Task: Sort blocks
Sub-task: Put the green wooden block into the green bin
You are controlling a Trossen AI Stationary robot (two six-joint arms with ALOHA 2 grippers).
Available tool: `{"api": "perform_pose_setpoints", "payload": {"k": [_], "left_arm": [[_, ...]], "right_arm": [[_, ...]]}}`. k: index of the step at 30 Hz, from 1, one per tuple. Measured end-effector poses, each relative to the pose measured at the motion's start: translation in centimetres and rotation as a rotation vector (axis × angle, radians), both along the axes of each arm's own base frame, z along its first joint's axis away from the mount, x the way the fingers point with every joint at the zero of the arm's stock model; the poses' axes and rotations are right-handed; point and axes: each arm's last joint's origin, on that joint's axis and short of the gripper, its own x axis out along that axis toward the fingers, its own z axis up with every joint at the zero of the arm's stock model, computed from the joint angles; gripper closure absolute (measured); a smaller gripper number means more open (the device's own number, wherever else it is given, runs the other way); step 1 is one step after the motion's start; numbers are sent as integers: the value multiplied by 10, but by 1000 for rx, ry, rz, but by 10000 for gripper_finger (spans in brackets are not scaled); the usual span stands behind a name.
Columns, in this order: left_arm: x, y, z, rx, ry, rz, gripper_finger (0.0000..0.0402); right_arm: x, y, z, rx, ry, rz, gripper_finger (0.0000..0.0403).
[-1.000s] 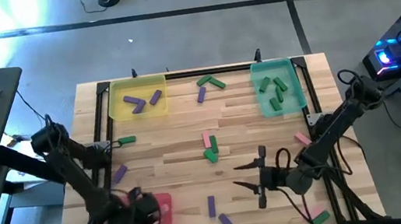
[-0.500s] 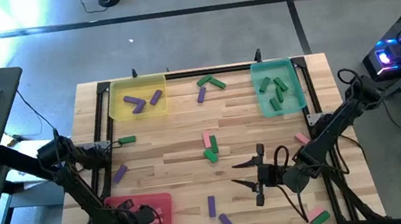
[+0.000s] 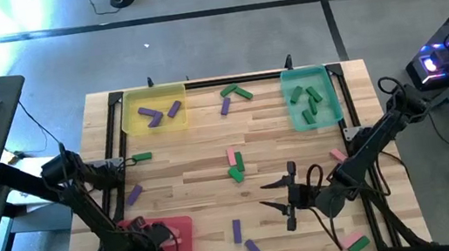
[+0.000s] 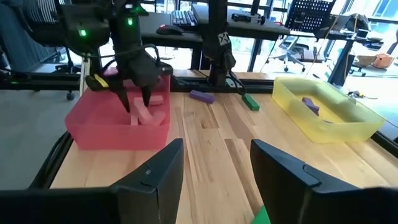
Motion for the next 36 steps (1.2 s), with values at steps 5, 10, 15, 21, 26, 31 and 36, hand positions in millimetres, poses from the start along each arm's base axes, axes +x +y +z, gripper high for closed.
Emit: {"api": "perform_pose_setpoints", "payload": {"k": [5,10,15,21,26,31,36], "left_arm": [[-1,3,13,-56,14,-21,185],[1,12,35,-92,-82,-13,188],[12,26,57,51,-372,-116,190],[41,40,71,379,-691,-220,190],[79,65,77,469,-726,-187,190],[118,96,74,514,-740,-108,190],[151,113,60,507,-666,-334,190]], "right_arm": [[-1,-1,-2,8,17,-6,231],[-1,-1,-2,24,15,-10,231],[-1,-1,-4,57,25,-22,231],[-3,-3,-10,128,52,-53,231],[-4,-3,-15,205,69,-88,231],[2,2,-29,234,75,-110,231],[11,11,-51,238,90,-97,231]]}}
